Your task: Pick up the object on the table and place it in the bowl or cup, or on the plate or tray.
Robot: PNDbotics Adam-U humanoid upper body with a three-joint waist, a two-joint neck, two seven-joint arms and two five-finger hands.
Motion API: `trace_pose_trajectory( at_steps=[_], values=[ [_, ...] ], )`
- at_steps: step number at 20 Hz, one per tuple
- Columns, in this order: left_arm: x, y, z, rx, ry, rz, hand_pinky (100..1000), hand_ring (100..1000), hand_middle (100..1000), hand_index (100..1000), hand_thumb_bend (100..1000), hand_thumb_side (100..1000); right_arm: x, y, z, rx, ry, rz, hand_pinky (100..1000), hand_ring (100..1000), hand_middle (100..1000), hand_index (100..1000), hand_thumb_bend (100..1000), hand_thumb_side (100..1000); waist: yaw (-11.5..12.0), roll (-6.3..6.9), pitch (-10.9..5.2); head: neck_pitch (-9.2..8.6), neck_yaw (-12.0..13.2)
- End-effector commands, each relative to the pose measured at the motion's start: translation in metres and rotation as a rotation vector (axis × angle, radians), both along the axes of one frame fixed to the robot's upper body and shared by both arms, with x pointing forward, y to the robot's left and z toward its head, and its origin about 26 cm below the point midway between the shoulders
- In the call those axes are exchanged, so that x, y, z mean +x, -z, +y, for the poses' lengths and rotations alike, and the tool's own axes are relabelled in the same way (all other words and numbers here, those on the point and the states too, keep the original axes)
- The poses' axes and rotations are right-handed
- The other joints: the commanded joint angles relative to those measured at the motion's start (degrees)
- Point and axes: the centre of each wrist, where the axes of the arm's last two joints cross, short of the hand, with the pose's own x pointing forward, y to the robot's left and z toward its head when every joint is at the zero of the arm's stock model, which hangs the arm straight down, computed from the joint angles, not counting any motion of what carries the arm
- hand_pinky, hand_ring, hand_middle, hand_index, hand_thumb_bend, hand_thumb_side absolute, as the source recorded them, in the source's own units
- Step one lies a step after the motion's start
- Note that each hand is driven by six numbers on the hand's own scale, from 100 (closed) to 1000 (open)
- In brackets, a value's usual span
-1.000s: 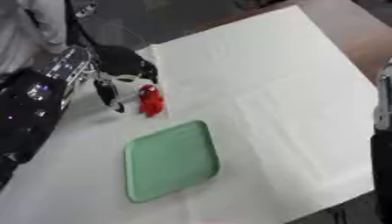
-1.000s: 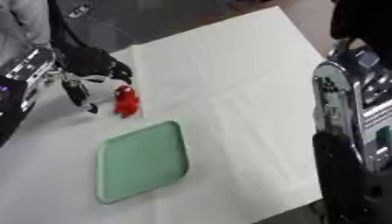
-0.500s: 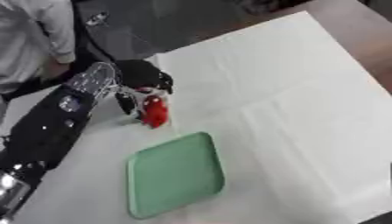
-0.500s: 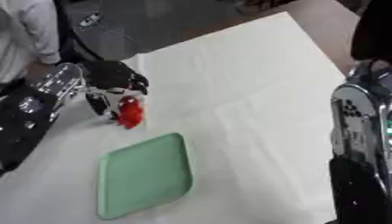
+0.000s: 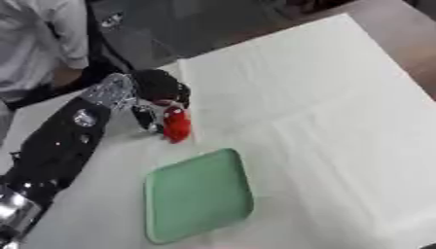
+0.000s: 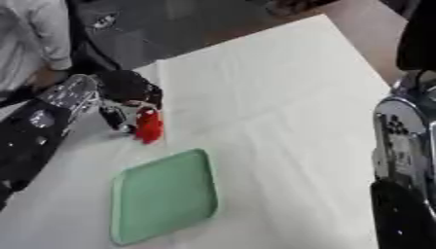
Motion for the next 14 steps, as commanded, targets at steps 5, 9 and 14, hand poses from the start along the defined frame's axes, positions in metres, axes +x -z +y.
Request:
trace_pose_trajectory(
  at_steps=[5,9,14],
  values=[
    [-0.001,-0.010,0.010,-0.068,-0.002,-0.048,190,217,428,560,100,734,-0.004,-0.007,0.002,-0.001,-0.018,-0.030,238,366,410,488,100,460,0.4,-0.64,-0.82,0.14,-0.1],
    [-0.002,-0.012,0.013,-0.086,-0.017,-0.058,100,100,303,444,100,734,-0.004,-0.007,-0.001,-0.008,-0.008,-0.034,238,365,409,488,100,458,1.1,-0.66,-0.90,0.11,-0.8],
    [-0.012,-0.027,0.013,-0.126,-0.021,-0.101,100,100,245,409,100,697,-0.002,-0.005,-0.007,-0.020,0.020,-0.028,238,364,406,488,100,454,3.0,-1.32,-1.44,1.35,-3.1]
  ],
)
